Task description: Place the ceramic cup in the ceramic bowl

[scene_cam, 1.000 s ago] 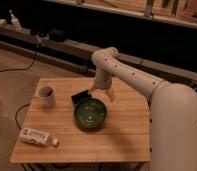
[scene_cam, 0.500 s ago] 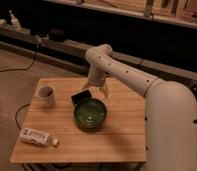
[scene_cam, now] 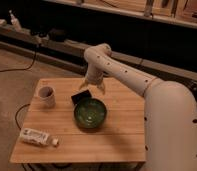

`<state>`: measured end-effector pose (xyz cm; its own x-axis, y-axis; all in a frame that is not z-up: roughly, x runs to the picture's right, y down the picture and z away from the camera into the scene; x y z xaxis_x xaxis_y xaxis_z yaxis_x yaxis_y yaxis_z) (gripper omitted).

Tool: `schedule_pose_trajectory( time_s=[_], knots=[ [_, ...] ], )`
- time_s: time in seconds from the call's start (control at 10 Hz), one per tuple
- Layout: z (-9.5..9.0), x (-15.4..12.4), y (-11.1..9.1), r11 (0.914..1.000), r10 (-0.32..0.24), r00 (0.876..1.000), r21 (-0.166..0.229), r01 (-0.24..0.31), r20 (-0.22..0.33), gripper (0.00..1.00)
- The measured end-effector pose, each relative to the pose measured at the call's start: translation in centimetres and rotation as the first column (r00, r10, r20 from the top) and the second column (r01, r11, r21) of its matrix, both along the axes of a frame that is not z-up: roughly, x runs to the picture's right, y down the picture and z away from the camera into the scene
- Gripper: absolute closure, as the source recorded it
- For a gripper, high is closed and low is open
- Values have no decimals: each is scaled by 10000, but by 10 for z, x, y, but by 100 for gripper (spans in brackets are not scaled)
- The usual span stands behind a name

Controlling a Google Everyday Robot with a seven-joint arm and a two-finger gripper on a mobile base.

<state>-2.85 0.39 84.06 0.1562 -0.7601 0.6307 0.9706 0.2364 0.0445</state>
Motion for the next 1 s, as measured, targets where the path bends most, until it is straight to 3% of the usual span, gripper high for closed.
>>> schedule_pose_trajectory(
  time_s=[0.1, 0.2, 0.3, 0.4, 0.5, 0.6, 0.7, 0.8, 1.0],
  knots=[
    [-1, -21, -13, 9967, -497, 9947, 690, 436, 896, 20],
    [-3, -45, -25, 9867, -1096, 9769, 1387, 846, 1834, 20],
    [-8, -69, -33, 9724, -1696, 9466, 2029, 1155, 2741, 20],
    [-11, -91, -36, 9577, -2290, 9086, 2480, 1460, 3494, 20],
    [-14, -109, -36, 9462, -2746, 8766, 2733, 1732, 3951, 20],
    [-18, -131, -34, 9315, -3256, 8351, 3021, 2027, 4434, 20],
    [-19, -138, -34, 9243, -3470, 8163, 3159, 2141, 4618, 20],
    [-19, -140, -34, 9214, -3551, 8089, 3215, 2182, 4687, 20],
    [-18, -142, -34, 9211, -3564, 8058, 3227, 2180, 4730, 20]
  ],
)
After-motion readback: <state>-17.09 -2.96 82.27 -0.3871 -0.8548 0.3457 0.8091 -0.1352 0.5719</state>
